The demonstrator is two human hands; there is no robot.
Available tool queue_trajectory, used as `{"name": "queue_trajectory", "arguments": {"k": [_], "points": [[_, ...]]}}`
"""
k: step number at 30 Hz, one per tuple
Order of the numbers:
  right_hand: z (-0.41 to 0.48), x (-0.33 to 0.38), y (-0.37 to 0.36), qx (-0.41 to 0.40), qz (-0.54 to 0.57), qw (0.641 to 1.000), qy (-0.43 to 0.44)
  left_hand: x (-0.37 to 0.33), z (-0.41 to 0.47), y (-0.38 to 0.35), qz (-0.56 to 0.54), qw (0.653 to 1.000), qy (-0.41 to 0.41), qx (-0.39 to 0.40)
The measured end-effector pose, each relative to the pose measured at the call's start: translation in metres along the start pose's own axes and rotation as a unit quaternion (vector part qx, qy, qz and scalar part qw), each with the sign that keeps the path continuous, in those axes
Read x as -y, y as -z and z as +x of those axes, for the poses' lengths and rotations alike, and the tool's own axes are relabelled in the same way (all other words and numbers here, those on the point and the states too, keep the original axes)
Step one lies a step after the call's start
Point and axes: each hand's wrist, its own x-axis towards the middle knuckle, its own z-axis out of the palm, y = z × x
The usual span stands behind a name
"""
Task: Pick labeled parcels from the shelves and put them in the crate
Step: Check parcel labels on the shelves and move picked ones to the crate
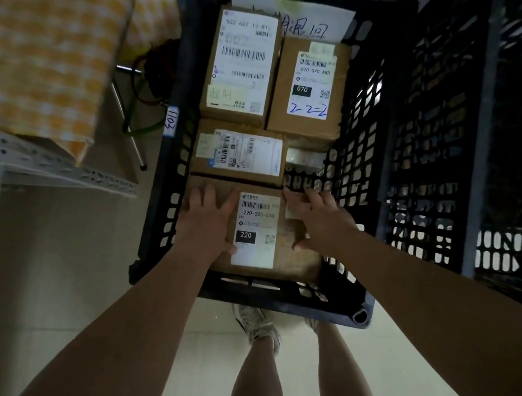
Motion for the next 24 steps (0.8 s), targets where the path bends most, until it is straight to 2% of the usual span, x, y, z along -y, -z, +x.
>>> {"name": "queue_trajectory", "arguments": {"k": [7,10,14,20,24], "points": [[-0.008,0.005,0.004,-0.039,-0.040,0.998,0.003,0.004,-0.008,0.003,0.006,1.000,-0.005,-0.001],[-0.020,0.006,0.014,-0.046,-0.055,0.997,0.015,0.004,-0.026,0.013,0.039,0.998,-0.016,-0.041],[-0.044,0.010,0.038,-0.061,-0.091,0.993,0.036,0.002,-0.062,0.037,0.046,0.994,0.017,-0.099],[-0.117,0.021,0.088,-0.110,-0.140,0.976,0.124,-0.014,-0.138,0.087,0.036,0.980,0.094,-0.171],[-0.191,0.031,0.131,-0.175,-0.181,0.948,0.194,-0.040,-0.209,0.131,0.017,0.968,0.113,-0.222]]}}
